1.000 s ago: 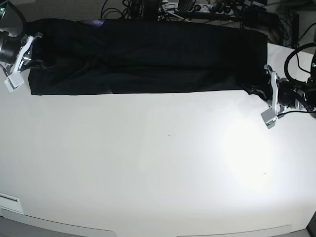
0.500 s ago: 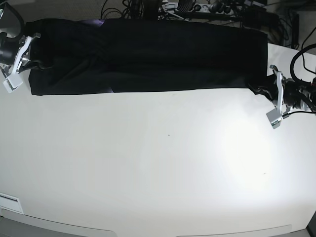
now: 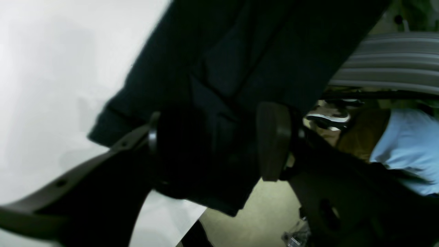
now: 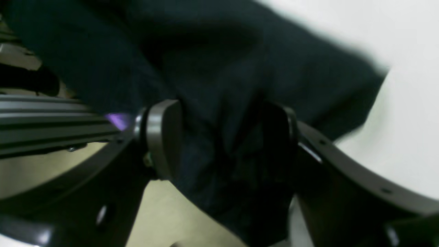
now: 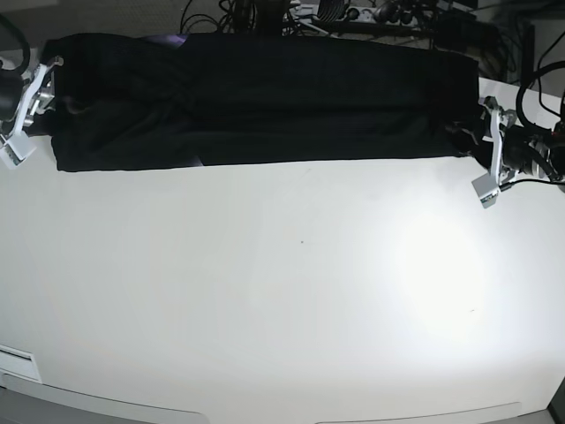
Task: Fold the T-shirt properly
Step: 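Lower the folded hem onto the shirt and open both grippers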
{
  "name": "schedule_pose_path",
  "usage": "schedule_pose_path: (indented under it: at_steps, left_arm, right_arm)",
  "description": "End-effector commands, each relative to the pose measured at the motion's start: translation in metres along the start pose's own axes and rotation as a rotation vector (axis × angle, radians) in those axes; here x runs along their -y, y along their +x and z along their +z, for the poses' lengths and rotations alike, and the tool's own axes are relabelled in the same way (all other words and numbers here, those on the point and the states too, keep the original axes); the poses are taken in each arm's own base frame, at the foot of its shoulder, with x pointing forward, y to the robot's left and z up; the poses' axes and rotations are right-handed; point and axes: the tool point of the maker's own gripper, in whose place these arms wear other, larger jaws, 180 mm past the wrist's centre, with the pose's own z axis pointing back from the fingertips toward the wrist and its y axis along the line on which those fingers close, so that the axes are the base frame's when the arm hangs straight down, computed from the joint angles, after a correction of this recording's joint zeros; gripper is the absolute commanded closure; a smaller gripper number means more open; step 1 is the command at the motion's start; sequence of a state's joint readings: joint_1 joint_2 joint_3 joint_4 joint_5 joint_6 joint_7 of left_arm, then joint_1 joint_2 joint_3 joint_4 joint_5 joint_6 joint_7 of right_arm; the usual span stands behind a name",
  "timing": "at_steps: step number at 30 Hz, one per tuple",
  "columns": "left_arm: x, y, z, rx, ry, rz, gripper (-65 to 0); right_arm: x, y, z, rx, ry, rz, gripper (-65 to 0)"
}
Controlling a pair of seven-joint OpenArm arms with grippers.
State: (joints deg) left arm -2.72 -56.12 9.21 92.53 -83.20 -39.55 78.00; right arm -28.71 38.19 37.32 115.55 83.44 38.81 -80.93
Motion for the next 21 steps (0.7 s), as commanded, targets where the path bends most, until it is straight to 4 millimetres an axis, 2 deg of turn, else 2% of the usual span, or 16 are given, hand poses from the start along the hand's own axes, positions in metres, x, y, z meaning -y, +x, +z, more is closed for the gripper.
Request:
schedule_pose_path:
  at_steps: [1, 5, 9, 10, 11, 13, 14, 18, 21]
  left_arm:
    - [-0.001, 0.007, 0.011, 0.021, 0.011, -0.021, -37.1]
    - [-0.001, 0.008, 0.011, 0.025, 0.009, -0.015, -37.1]
    - [-0.002, 0.010, 0.012, 0.033, 0.017, 0.018, -36.9]
    - [-0.002, 0.013, 0.012, 0.049, 0.018, 0.017, -36.2]
    - [-0.002, 0.015, 0.012, 0.058, 0.017, 0.013, -35.7]
    - [-0.008, 0.013, 0.013, 0.045, 0.047, 0.006, -35.8]
    - [-0.008, 0.016, 0.014, 0.059, 0.052, 0.005, -35.8]
    - [-0.015, 0.031, 0.022, 0.138, 0.086, 0.000, -35.8]
    - [-0.026, 0.049, 0.039, 0.238, 0.146, 0.012, -35.8]
  right_arm:
    - [-0.003, 0.017, 0.009, 0.043, -0.013, 0.053, -39.0]
    - [-0.009, 0.034, 0.022, 0.098, -0.070, 0.127, -39.0]
    - [-0.021, 0.041, 0.014, 0.219, -0.042, 0.078, -38.8]
    - [-0.025, 0.041, 0.011, 0.251, -0.033, 0.050, -36.8]
    - [-0.029, 0.040, 0.007, 0.276, -0.024, 0.020, -30.5]
    - [-0.035, 0.038, 0.001, 0.315, -0.009, -0.029, -8.2]
    - [-0.037, 0.038, -0.001, 0.330, -0.003, -0.046, 0.0]
    - [-0.044, 0.041, -0.005, 0.402, 0.012, -0.101, 0.0]
    - [-0.050, 0.044, -0.012, 0.435, 0.038, -0.126, 0.0]
